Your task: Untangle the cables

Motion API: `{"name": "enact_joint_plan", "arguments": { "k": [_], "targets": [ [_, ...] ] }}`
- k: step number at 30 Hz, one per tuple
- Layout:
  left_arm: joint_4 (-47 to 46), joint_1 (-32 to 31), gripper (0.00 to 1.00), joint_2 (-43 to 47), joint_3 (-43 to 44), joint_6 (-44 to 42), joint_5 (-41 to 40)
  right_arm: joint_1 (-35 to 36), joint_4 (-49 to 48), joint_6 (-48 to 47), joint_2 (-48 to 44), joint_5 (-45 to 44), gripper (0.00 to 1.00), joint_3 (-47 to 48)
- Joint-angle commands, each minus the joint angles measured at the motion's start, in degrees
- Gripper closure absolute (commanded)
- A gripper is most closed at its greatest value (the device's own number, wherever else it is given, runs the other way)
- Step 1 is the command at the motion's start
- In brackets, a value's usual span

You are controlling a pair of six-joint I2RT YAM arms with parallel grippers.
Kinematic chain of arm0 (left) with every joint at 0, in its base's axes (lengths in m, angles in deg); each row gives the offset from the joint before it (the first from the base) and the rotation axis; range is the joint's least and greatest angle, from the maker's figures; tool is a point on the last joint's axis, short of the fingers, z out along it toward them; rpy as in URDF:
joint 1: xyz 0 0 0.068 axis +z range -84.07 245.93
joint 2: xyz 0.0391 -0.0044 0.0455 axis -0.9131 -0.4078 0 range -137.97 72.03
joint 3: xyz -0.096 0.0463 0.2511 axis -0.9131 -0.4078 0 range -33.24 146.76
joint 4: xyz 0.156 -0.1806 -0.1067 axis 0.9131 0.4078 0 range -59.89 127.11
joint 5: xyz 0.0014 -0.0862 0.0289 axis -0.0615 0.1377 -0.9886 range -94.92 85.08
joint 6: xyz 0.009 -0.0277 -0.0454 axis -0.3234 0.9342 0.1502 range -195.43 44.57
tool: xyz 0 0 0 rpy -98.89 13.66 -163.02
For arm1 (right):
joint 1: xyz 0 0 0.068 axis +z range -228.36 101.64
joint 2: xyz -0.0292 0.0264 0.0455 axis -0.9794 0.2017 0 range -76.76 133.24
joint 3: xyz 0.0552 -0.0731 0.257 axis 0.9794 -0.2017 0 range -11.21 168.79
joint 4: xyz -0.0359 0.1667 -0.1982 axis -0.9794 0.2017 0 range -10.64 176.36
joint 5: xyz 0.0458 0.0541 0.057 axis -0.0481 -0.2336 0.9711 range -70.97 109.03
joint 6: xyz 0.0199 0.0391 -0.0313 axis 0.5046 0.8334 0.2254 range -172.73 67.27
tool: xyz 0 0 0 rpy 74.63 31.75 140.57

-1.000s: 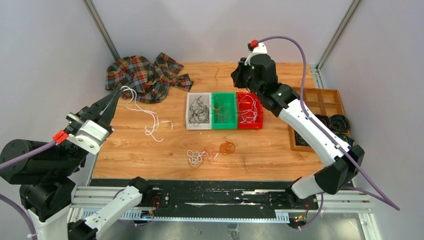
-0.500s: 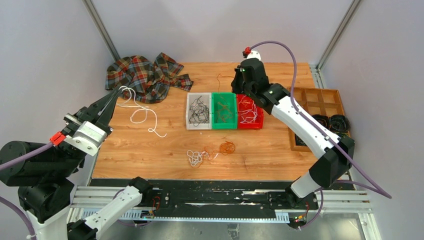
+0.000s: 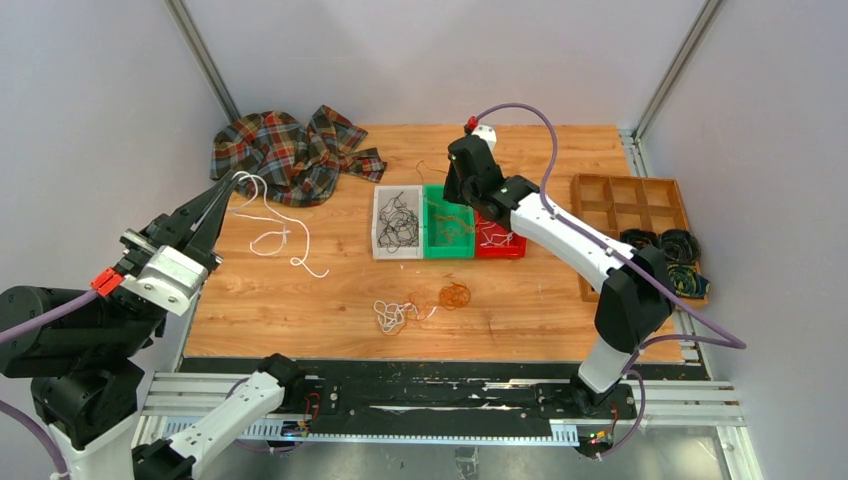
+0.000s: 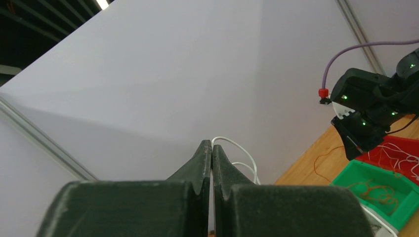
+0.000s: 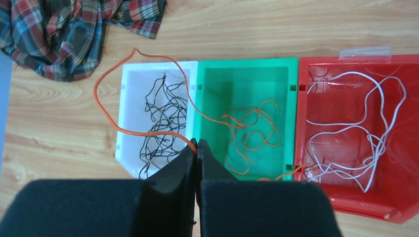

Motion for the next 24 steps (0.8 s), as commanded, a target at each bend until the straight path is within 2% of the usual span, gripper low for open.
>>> {"name": "enact_joint_plan", "arguments": {
  "k": [1, 9, 15, 21, 24],
  "targets": [
    [-0.7, -0.3, 0.99, 0.1, 0.6, -1.0, -0.7, 0.5, -12.6, 4.2, 0.8, -3.9, 0.99, -4.8],
    [-0.2, -0.3, 0.99, 0.5, 0.1, -2.2, -1.7, 0.5, -23.9, 4.6, 5.9, -5.0, 0.99, -8.8],
    [-0.2, -0.3, 0.99, 0.5, -0.1, -3.0, -1.8, 0.9, -25.5, 4.0, 5.2, -5.9, 0.99, -13.7],
    [-1.0, -0.3, 0.99, 0.5, -0.9, -2.5, -1.2, 1.5, -25.4, 3.1, 1.2, -7.5, 0.72, -19.7],
    [-1.7, -0.3, 0.99, 0.5, -1.2, -2.3, -1.2, 1.5, -24.9, 1.8, -0.3, -7.5, 0.64, -20.5]
  ]
}}
